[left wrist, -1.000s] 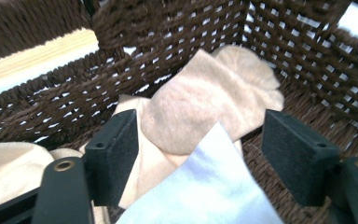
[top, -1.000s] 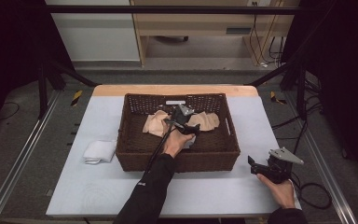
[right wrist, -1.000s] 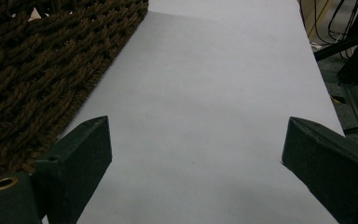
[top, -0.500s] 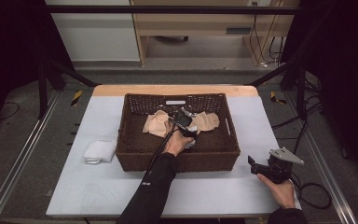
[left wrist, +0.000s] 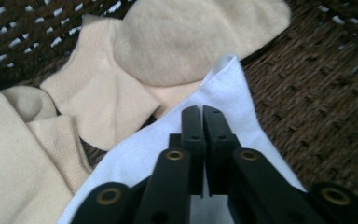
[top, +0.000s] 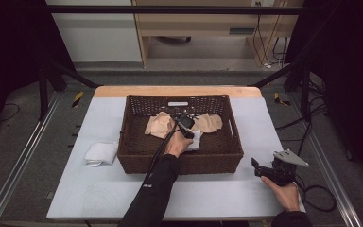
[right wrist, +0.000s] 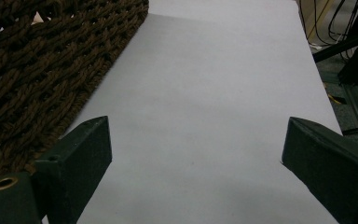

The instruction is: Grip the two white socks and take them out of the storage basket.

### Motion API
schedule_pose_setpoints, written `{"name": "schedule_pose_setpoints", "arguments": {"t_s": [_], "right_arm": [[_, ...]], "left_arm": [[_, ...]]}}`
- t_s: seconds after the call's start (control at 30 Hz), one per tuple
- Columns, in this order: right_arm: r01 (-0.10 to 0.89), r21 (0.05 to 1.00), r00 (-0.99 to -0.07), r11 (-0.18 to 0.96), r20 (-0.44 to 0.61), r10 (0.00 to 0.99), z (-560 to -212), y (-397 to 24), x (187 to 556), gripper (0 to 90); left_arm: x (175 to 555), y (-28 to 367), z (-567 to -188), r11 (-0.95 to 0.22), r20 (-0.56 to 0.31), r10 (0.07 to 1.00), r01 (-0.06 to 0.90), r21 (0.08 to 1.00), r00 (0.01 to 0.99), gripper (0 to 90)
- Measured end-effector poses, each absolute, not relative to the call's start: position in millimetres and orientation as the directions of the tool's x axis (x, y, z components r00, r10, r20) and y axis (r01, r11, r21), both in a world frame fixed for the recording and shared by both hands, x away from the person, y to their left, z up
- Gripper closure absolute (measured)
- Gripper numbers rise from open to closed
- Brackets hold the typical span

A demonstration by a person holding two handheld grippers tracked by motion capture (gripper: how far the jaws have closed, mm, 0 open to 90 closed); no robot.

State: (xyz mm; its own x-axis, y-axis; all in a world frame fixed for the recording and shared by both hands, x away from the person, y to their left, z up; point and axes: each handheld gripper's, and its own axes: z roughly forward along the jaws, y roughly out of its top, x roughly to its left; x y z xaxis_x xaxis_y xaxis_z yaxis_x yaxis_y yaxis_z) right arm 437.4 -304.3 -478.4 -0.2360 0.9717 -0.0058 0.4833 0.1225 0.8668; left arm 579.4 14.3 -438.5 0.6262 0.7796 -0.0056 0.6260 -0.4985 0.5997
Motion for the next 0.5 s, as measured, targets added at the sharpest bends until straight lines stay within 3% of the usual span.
{"name": "schedule_pose_setpoints", "arguments": {"t_s": [0.23, 0.5], "right_arm": [[0.483, 0.867, -0.235, 0.124, -0.008, 0.972, -478.3, -304.4, 437.3, 8.5], [0.482, 0.867, -0.235, 0.122, -0.006, 0.972, -478.1, -304.5, 437.3, 8.5]], "left_arm": [[570.5, 15.3, -424.9, -0.469, 0.002, 0.76, 0.546, 0.694, 0.65, 89.7], [566.1, 22.3, -413.1, -0.384, -0.048, 0.746, 0.488, 0.784, 0.664, 89.8]]}}
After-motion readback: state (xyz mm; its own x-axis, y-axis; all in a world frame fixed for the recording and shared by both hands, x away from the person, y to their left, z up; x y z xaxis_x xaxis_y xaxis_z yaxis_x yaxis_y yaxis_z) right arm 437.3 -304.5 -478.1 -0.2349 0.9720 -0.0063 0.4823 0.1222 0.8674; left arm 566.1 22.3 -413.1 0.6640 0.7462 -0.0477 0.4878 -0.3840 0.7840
